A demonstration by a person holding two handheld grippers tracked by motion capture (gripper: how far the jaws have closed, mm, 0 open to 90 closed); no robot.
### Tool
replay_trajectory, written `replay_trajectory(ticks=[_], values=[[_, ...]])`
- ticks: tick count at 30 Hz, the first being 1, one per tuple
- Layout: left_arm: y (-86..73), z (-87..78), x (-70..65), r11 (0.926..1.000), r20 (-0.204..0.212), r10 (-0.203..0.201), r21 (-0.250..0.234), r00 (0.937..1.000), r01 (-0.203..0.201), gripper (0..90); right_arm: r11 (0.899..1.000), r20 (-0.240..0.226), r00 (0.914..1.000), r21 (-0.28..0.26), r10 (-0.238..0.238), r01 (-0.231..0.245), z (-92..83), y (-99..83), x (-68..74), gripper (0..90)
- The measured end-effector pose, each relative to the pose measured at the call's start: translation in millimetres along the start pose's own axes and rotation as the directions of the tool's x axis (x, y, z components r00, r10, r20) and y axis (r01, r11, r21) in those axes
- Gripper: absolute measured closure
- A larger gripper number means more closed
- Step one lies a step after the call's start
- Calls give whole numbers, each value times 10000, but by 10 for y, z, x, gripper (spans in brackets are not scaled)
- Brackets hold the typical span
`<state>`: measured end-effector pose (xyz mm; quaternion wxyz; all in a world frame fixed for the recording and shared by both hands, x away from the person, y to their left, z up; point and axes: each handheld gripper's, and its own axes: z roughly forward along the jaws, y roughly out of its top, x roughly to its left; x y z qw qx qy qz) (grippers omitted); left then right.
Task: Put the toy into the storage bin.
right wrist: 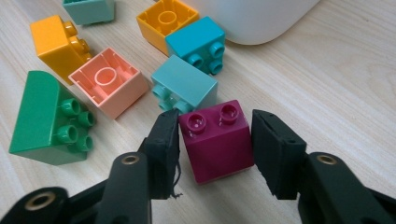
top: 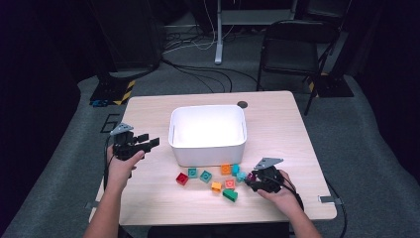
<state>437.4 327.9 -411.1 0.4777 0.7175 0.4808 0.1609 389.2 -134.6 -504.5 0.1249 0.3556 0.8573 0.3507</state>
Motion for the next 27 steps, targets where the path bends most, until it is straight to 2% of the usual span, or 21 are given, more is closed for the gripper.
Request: replay_trajectory(ticks=[1, 9, 19, 20, 27], values=[[-4, 2, -4, 10000, 3, -23, 19, 10000, 23, 407, 10000, -149, 9999, 11, 15, -15, -22, 17, -4, 584], [-5, -13, 11, 10000, -32, -63, -34, 10000, 63, 409, 9997, -56, 10000, -219, -73, 72, -141, 76, 44, 584], [-4, -33, 28, 9999, -36, -120, -93, 9999, 119, 411, 9994, 34, 9997, -236, 250, -249, -256, 141, 65, 585], [-4, -38, 30, 9998, -20, -158, -84, 9999, 157, 411, 9993, 93, 9999, -361, 139, -136, -284, 159, 58, 584], [0, -65, 62, 9997, -81, -182, -171, 9998, 180, 412, 9988, 204, 9997, -468, 148, -138, -409, 233, 103, 585]])
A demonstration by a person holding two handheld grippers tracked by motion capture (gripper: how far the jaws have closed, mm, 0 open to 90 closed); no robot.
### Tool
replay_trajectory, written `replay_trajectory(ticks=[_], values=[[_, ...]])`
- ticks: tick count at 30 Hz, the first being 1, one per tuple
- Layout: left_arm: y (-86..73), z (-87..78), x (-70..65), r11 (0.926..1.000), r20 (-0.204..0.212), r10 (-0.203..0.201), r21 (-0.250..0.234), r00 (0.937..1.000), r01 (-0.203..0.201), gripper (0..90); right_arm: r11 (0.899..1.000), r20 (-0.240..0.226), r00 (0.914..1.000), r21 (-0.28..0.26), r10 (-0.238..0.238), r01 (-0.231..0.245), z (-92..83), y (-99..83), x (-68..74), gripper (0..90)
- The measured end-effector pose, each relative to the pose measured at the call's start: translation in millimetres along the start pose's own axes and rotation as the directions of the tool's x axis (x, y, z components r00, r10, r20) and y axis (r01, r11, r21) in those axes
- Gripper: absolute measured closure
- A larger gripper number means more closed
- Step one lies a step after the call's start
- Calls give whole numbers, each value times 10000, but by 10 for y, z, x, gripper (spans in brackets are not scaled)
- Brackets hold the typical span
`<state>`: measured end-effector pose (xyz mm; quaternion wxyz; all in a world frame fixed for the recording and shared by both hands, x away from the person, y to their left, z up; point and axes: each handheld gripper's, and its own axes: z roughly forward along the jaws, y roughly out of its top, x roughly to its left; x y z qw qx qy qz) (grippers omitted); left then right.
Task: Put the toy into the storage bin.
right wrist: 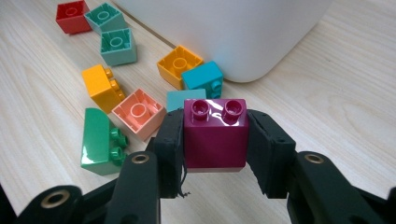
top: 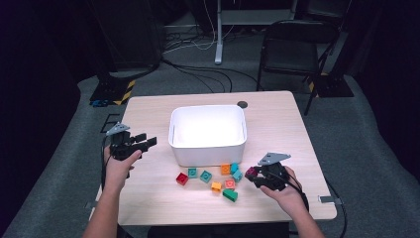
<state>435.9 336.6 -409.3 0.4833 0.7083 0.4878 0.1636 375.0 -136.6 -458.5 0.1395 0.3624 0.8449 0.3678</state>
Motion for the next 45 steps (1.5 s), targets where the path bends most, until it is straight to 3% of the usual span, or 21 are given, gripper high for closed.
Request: replay_trajectory(ticks=[4, 7, 13, 21, 32, 45], values=[[-4, -7, 13, 10000, -36, -59, 7, 10000, 59, 413, 9999, 4, 10000, -95, -57, 57, -101, 81, 13, 585], [-3, -19, 22, 10000, -59, -53, -38, 10000, 53, 413, 9994, -245, 9995, -299, 186, -194, -184, 151, 21, 585], [7, -73, 45, 9999, -94, -98, -117, 9999, 97, 412, 9998, -219, 9997, -133, -135, 132, -325, 340, 48, 585], [5, -109, 84, 9996, -126, -192, -231, 9997, 189, 413, 9993, -443, 9988, -330, -207, 193, -563, 722, -34, 585], [9, -161, 128, 9991, -227, -276, -319, 9994, 269, 413, 9996, -449, 9990, -280, 2, -14, -601, 914, -129, 585], [9, -196, 160, 9989, -309, -357, -311, 9989, 347, 412, 9985, -259, 9994, -502, -237, 223, -692, 1256, -176, 585]])
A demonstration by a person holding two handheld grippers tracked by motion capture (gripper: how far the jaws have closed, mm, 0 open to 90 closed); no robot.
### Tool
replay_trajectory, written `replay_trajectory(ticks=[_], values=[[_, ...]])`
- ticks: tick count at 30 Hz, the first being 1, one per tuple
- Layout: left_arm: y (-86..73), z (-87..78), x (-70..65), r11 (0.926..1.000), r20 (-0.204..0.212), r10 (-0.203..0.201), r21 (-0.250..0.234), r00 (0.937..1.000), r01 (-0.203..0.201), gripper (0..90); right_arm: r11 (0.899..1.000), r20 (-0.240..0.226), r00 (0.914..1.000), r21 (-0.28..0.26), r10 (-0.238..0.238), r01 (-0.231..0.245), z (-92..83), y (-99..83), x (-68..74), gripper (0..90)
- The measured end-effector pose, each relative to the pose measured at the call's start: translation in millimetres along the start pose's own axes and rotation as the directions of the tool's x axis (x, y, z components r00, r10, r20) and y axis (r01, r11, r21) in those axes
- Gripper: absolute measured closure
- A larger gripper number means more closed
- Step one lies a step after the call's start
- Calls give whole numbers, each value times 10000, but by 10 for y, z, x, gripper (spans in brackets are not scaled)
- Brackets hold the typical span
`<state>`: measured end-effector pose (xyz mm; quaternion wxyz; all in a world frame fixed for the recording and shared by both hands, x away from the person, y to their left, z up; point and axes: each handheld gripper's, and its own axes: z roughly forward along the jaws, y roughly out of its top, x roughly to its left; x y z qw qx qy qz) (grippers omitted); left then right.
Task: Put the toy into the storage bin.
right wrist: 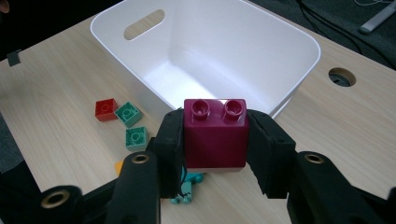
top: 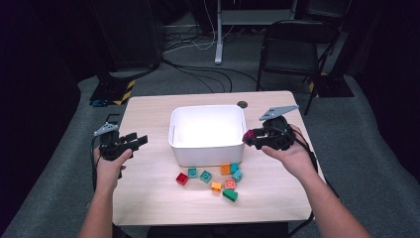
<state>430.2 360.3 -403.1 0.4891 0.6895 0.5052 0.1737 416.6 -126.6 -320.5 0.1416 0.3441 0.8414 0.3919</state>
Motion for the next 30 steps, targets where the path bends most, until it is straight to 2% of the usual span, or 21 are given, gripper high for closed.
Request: replay_trajectory(ticks=[2, 8, 15, 24, 30], values=[[1, -5, 7, 10000, -14, 36, -13, 10000, -36, 412, 10000, -11, 10000, -13, -67, 67, 11, 76, -10, 585], [3, -28, 31, 9999, -94, -48, -92, 9999, 47, 413, 10000, 20, 10000, -43, -85, 85, 67, 153, -22, 585], [-1, -21, 33, 10000, -88, -49, -12, 9999, 48, 412, 9999, -4, 9999, 89, -145, 145, 311, 217, 1, 585], [-7, -24, 55, 9999, -87, -102, -61, 9999, 101, 413, 9998, 42, 9998, -14, -213, 213, 570, 339, -15, 585], [-6, -35, 68, 9999, -98, -150, -84, 9998, 149, 413, 10000, 163, 9999, 45, -40, 39, 715, 391, -52, 585]])
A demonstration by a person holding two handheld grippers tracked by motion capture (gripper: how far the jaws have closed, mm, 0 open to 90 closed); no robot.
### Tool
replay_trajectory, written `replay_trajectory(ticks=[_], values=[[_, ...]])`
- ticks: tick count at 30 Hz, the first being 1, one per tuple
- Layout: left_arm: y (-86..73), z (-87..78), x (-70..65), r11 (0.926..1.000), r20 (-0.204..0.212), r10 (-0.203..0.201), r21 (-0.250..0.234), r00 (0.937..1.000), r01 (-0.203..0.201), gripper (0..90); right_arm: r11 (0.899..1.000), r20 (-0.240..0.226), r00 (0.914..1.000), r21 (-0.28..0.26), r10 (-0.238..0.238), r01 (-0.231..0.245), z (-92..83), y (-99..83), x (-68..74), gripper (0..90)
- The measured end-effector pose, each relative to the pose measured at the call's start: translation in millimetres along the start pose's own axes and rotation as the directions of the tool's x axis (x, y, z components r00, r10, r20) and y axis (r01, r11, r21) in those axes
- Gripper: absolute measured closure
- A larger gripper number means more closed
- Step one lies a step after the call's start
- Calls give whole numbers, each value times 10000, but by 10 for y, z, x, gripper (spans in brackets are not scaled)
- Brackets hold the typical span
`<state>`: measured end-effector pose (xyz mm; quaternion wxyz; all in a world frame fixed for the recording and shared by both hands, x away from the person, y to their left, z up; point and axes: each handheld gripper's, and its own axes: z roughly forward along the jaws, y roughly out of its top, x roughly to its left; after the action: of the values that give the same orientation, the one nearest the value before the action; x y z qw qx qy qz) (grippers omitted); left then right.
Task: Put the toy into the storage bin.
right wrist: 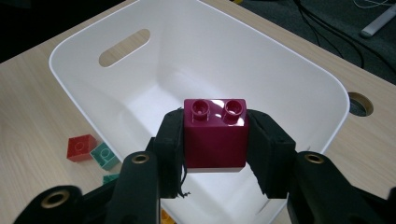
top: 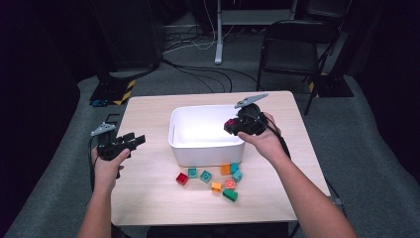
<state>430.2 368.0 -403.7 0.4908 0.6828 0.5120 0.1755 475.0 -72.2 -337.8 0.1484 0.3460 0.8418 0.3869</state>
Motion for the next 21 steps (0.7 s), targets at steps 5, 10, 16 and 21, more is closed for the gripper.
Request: replay_trajectory(ticks=[5, 10, 16, 21], values=[[-1, 5, -6, 10000, -15, 2, 3, 10000, -2, 413, 9999, 75, 9999, 14, 120, -120, 104, 26, -15, 585], [-2, 6, 0, 10000, -13, 0, 14, 10000, 0, 412, 10000, 204, 9998, 72, 10, -12, 223, 63, -26, 585], [-6, 10, 9, 10000, -16, 3, 78, 10000, -3, 413, 9998, 345, 9993, 106, 135, -139, 323, 104, -29, 585], [-9, 13, 19, 10000, -17, -24, 71, 10000, 24, 412, 9994, 495, 9985, 257, 214, -227, 439, 127, -57, 585]])
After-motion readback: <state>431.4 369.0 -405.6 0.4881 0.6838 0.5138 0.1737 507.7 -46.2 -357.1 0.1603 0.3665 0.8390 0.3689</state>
